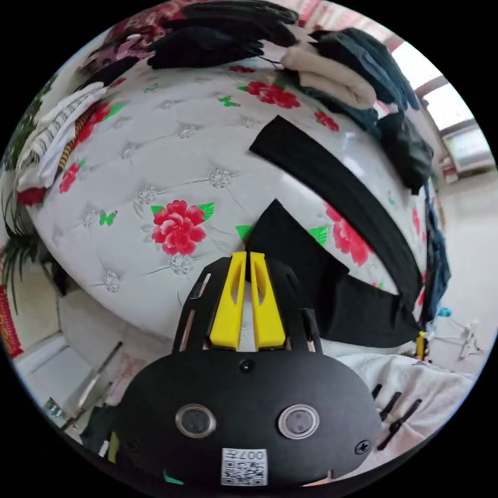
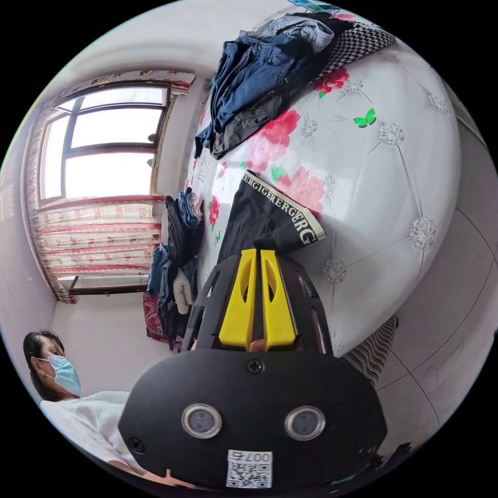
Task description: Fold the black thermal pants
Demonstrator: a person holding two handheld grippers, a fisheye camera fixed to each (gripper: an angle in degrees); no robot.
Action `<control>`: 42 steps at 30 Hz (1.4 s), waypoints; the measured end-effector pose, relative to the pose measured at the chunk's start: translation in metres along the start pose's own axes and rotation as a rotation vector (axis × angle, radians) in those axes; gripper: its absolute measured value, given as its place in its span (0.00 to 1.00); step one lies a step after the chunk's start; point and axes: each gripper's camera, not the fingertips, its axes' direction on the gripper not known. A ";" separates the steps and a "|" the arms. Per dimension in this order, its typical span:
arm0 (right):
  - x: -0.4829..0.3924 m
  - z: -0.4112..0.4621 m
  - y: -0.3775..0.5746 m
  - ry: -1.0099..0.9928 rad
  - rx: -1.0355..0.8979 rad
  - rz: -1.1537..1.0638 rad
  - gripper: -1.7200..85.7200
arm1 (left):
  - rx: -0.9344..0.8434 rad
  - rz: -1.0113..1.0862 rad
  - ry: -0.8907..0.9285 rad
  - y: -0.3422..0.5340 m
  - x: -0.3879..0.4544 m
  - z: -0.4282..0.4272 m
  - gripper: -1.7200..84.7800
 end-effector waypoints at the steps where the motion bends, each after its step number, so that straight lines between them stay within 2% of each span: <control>1: 0.001 -0.005 0.001 0.001 0.006 0.001 0.02 | 0.024 -0.039 0.060 0.003 -0.011 -0.009 0.01; 3: 0.003 -0.008 0.003 -0.004 0.005 0.013 0.02 | 0.125 -0.194 0.325 0.016 -0.052 -0.044 0.01; 6: 0.000 -0.003 0.001 -0.035 -0.019 0.036 0.02 | 0.246 -0.366 0.532 0.029 -0.083 -0.072 0.01; 11: -0.048 0.024 -0.017 -0.062 -0.018 -0.036 0.02 | 0.291 -0.442 0.579 0.002 -0.058 -0.074 0.01; 14: -0.084 0.058 -0.043 -0.048 -0.045 -0.066 0.02 | 0.291 -0.430 0.490 -0.045 -0.028 -0.062 0.01; 19: -0.135 0.165 -0.104 0.067 -0.088 -0.150 0.03 | 0.238 -0.495 0.329 -0.137 0.012 -0.003 0.03; 21: -0.141 0.207 -0.119 0.152 -0.124 -0.169 0.03 | 0.157 -0.479 0.145 -0.172 0.037 0.028 0.05; 23: -0.143 0.235 -0.125 0.222 -0.148 -0.182 0.04 | 0.126 -0.475 0.064 -0.182 0.051 0.041 0.06; 25: -0.150 0.248 -0.117 0.274 -0.141 -0.262 0.04 | 0.161 -0.428 0.075 -0.183 0.063 0.042 0.06; 28: -0.149 0.247 -0.094 0.360 -0.144 -0.399 0.04 | 0.208 -0.244 0.049 -0.171 0.082 0.037 0.07; 30: -0.138 0.253 -0.077 0.460 -0.171 -0.474 0.04 | 0.206 -0.046 -0.021 -0.148 0.097 0.044 0.07; 33: -0.101 0.281 -0.057 0.688 -0.320 -0.537 0.03 | 0.089 0.046 -0.144 -0.117 0.097 0.072 0.04; 34: -0.094 0.283 -0.050 0.731 -0.310 -0.610 0.03 | 0.074 0.051 -0.167 -0.111 0.095 0.076 0.03; 36: -0.087 0.280 -0.048 0.794 -0.307 -0.633 0.02 | 0.127 0.156 -0.243 -0.086 0.097 0.076 0.02; 39: -0.083 0.276 -0.059 0.768 -0.326 -0.587 0.02 | 0.075 0.157 -0.256 -0.076 0.094 0.076 0.01; 42: -0.103 0.262 -0.052 0.796 -0.197 -0.687 0.02 | 0.099 0.086 -0.221 -0.071 0.084 0.063 0.02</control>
